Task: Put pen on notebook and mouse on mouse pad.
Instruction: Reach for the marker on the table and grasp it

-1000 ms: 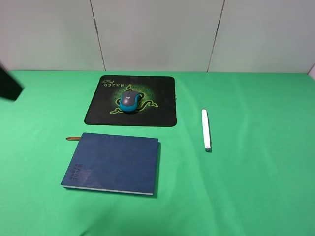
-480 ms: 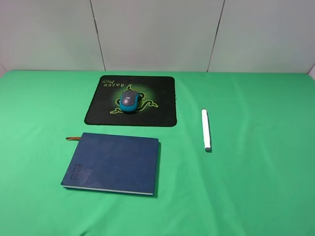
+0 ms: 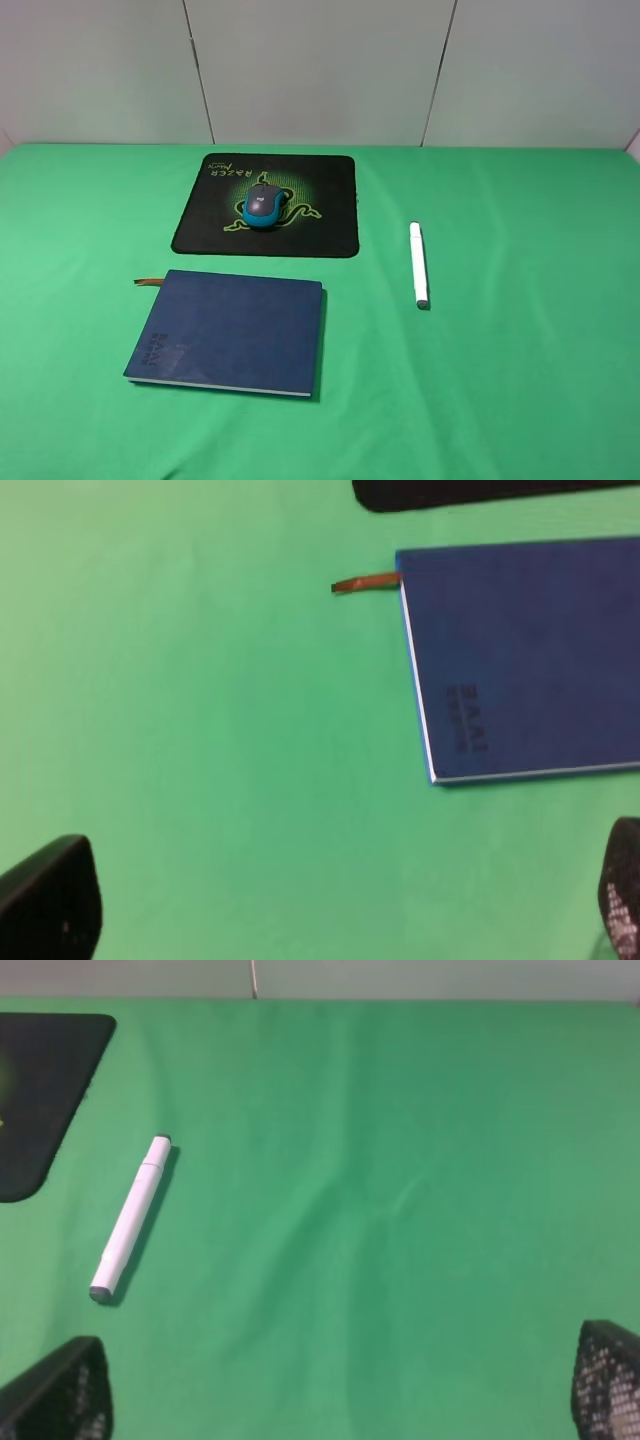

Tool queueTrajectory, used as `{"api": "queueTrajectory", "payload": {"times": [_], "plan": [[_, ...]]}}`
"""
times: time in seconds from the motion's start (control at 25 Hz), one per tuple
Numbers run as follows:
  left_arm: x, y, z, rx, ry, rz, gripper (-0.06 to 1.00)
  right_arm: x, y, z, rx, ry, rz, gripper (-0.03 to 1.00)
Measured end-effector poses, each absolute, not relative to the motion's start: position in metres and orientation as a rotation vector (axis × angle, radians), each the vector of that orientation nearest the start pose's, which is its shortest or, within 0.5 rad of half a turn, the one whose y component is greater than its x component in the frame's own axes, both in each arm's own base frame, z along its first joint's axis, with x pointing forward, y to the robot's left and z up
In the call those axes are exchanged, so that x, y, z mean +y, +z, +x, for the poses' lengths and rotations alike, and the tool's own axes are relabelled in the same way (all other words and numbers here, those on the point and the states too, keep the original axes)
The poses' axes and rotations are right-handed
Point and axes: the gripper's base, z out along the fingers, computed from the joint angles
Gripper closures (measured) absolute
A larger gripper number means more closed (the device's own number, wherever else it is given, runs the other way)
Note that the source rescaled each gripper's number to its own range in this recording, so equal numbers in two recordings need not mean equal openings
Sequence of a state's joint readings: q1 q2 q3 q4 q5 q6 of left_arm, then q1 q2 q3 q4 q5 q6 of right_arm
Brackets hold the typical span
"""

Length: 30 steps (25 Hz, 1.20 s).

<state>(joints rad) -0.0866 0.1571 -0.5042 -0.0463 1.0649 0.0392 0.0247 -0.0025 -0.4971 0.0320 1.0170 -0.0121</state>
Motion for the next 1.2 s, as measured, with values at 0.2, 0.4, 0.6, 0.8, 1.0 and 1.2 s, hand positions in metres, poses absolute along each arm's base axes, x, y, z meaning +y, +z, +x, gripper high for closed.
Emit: {"api": "queueTrajectory", "payload": {"times": [0.2,0.4,0.6,0.8,1.0,1.2], "plan": [[-0.004,0.278,-0.003,2.052,-0.082,0.132,-0.06,0.002,0.28,-0.003,2.001,0.046,-0.037,-0.03],[-0.004,0.278,-0.006,2.032,-0.083,0.136,-0.06,0.002,0.28,-0.003,2.002,0.046,-0.037,-0.03],[-0.004,0.278,-0.006,2.032,-0.083,0.136,-0.06,0.002,0.28,-0.003,2.002,0.046,-0.037,-0.03],[-0.004,0.278,-0.006,2.03,-0.083,0.135,-0.06,0.002,0.28,-0.003,2.002,0.046,-0.037,-0.03],[-0.004,0.278,-0.006,2.031,-0.082,0.137,-0.06,0.002,0.28,-0.003,2.002,0.046,-0.037,-0.03],[-0.004,0.278,-0.006,2.031,-0.082,0.138,-0.06,0.002,0.28,-0.003,2.002,0.046,-0.037,-0.03]]}}
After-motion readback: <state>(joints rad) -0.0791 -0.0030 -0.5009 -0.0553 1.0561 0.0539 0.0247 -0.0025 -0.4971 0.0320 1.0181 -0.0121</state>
